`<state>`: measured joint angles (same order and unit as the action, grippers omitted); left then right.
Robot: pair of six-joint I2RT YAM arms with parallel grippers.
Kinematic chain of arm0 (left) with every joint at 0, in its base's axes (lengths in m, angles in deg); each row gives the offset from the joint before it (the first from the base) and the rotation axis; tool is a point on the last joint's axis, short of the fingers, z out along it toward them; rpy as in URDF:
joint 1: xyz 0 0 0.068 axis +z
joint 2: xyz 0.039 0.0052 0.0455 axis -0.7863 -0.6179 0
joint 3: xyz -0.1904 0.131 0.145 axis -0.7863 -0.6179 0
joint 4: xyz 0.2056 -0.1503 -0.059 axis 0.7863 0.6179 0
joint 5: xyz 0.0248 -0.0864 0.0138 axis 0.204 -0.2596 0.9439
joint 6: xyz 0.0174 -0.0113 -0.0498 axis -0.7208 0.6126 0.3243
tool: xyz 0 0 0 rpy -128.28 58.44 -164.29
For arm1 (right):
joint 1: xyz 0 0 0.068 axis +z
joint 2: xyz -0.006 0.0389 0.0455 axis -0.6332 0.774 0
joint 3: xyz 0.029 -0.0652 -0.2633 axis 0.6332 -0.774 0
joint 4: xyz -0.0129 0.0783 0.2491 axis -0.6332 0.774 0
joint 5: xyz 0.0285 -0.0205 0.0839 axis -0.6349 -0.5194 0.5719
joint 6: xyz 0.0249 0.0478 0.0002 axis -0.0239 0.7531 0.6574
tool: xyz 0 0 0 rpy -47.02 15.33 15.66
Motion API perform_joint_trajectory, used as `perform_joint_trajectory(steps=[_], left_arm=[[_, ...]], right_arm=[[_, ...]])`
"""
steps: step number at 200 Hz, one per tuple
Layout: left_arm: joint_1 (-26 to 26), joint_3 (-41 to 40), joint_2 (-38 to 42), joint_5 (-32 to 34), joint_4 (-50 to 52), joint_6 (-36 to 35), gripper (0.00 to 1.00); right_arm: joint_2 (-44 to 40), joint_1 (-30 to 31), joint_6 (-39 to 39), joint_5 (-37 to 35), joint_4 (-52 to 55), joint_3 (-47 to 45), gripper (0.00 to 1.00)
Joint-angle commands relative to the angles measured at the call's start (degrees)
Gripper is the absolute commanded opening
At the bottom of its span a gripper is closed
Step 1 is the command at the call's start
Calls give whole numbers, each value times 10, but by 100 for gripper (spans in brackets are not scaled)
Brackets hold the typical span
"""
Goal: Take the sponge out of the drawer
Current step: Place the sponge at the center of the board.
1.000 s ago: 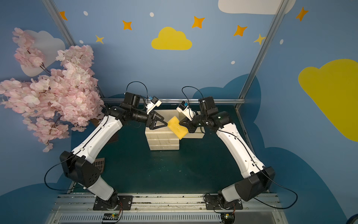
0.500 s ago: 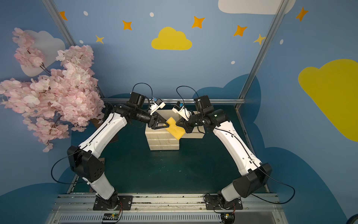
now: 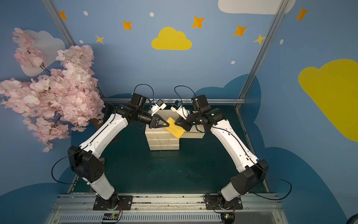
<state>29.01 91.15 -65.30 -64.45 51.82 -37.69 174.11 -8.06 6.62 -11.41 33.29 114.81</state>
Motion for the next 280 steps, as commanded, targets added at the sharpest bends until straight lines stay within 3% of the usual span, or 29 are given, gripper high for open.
perform_joint_trajectory(steps=[1,21,55,79,110,176,195,226,280], left_arm=[[-5,-31,30,6,-55,42,2],[-7,-77,60,24,-126,94,2],[-8,-187,140,94,-283,243,2],[-12,-281,204,133,-367,345,2],[-44,-385,290,201,-398,420,2],[-189,-572,417,371,-429,551,2],[-234,-613,415,427,-445,584,2],[-267,-629,354,450,-475,616,2],[-268,-564,190,410,-453,637,2]], right_arm=[[-34,-1,42,-81,-90,-35,39],[-70,-11,82,-109,-163,-82,52],[-128,-46,162,-155,-290,-158,75],[-144,-71,212,-172,-333,-189,78],[-147,-92,265,-185,-339,-206,78],[-207,-105,343,-190,-382,-293,79],[-226,-104,356,-181,-394,-315,79],[-244,-104,369,-179,-393,-332,79],[-271,-104,370,-192,-399,-350,79]])
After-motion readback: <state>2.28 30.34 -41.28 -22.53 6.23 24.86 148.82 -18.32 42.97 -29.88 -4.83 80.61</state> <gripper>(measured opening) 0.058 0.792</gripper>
